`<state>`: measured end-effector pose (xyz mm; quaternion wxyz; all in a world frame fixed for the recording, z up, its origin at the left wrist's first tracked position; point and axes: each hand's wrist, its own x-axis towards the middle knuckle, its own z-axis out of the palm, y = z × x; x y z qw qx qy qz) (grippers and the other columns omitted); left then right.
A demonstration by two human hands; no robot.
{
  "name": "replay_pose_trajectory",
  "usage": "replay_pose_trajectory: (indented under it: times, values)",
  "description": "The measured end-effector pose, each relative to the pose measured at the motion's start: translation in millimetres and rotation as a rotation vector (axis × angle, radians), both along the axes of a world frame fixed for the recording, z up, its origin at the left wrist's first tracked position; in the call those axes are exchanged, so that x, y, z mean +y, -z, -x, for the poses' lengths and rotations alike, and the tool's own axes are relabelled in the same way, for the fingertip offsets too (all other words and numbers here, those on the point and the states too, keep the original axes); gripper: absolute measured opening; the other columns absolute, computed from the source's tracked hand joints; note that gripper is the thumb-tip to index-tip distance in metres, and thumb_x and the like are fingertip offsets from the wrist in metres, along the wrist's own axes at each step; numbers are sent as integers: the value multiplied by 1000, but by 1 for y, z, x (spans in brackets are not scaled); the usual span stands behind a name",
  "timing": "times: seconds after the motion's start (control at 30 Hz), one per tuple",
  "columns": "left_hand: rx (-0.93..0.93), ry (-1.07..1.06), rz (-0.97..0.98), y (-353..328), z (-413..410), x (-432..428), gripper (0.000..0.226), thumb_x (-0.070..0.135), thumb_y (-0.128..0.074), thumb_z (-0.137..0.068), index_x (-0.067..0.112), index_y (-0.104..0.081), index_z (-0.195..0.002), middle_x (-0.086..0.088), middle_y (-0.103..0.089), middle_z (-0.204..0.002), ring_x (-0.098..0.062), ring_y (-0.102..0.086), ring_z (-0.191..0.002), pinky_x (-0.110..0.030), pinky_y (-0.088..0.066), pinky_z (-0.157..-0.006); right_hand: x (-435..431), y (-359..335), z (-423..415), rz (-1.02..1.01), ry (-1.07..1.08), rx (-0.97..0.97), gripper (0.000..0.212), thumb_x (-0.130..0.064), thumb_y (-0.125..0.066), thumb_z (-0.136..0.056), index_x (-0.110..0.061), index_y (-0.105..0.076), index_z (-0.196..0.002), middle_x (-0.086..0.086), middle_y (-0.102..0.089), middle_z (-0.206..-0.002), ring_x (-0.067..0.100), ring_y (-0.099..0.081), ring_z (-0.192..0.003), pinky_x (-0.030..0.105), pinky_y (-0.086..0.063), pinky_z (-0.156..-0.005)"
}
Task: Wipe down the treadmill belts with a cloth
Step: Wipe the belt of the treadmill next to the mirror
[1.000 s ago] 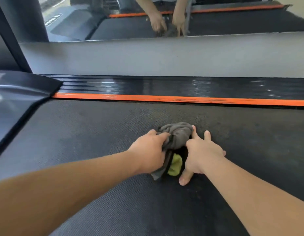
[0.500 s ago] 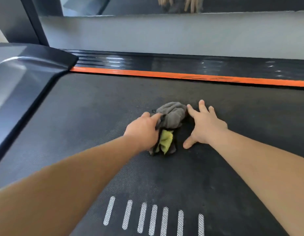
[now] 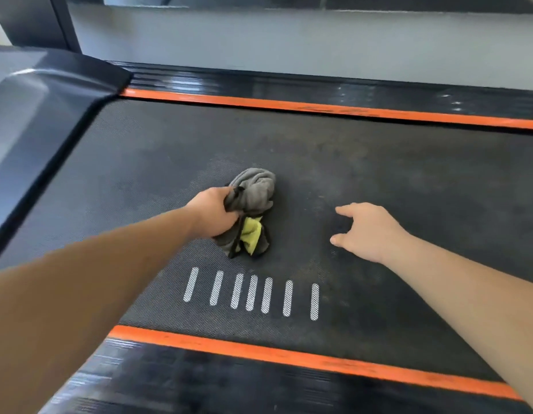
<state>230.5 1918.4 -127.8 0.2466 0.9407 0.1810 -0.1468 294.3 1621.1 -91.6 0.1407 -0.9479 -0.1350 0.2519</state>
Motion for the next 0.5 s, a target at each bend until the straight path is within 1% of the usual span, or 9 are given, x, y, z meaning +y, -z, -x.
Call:
replay_pose_trajectory:
  times: [0.03, 0.07, 0.17, 0.23, 0.27, 0.33, 0.4, 0.47, 0.5]
  values:
    - [-2, -16, -8, -3, 1, 5, 7, 31, -58, -91, 32, -59, -97, 0, -66, -101, -31, -65, -101, -37, -53, -87, -5, 1, 4, -8, 9, 25, 80, -35, -80, -84, -31, -43, -155, -3, -42, -160, 20, -42, -144, 36, -42, -111]
    - [-3, -33, -50, -4, 3, 5, 10, 33, -54, -90, 36, -58, -98, -1, -62, -103, -33, -63, -104, -38, -53, -88, -10, 3, 10, 11, -11, 72, 86, -37, -82, -81, -33, -40, -156, -3, -35, -164, 20, -37, -148, 37, -40, -113]
    - [-37, -141, -204, 5, 17, -37, 46, 28, -51, -91, 38, -55, -136, -9, -46, -126, -37, -50, -120, -48, -52, -95, -18, 23, 29, 167, -171, 172, 99, -43, -80, -83, -42, -21, -161, -5, 4, -173, 19, -2, -159, 44, -32, -121]
    - [-70, -154, -111, 14, 29, -83, 55, 27, -55, -90, 37, -52, -143, -10, -44, -129, -37, -49, -122, -46, -49, -97, -18, 29, 27, 245, -227, 142, 97, -45, -75, -87, -43, -14, -163, -6, 12, -172, 21, 3, -159, 47, -32, -121]
    - [-92, -94, -61, 16, 39, -106, 56, 30, -56, -87, 38, -53, -142, -9, -46, -128, -37, -52, -121, -44, -50, -98, -19, 29, 24, 278, -262, 132, 93, -45, -73, -90, -40, -15, -163, -4, 13, -172, 23, 3, -159, 47, -31, -121]
    - [-112, 192, -41, 22, 59, -137, 58, 37, -54, -84, 41, -53, -142, -6, -47, -124, -34, -55, -118, -41, -52, -97, -23, 26, 17, 320, -334, 139, 84, -40, -70, -94, -28, -24, -163, -1, 15, -172, 24, 2, -159, 46, -29, -122]
    - [-84, 426, -79, 20, 54, -129, 57, 38, -54, -89, 43, -48, -145, -4, -46, -123, -31, -55, -117, -41, -53, -95, -29, 27, 13, 327, -368, 158, 81, -36, -72, -94, -22, -28, -161, -3, 19, -171, 23, 3, -159, 46, -30, -122]
    - [-99, 439, -193, 22, 35, -103, 55, 36, -52, -89, 45, -46, -143, -3, -47, -123, -31, -55, -118, -43, -53, -94, -32, 29, 14, 321, -363, 156, 90, -35, -75, -91, -31, -21, -163, -5, 20, -170, 21, 5, -159, 47, -31, -122]
    - [-111, 338, -249, 22, 25, -86, 54, 34, -50, -88, 45, -46, -141, -4, -47, -123, -33, -54, -119, -45, -53, -95, -31, 30, 15, 324, -362, 155, 96, -35, -76, -90, -37, -14, -163, -6, 20, -170, 21, 6, -159, 49, -32, -121]
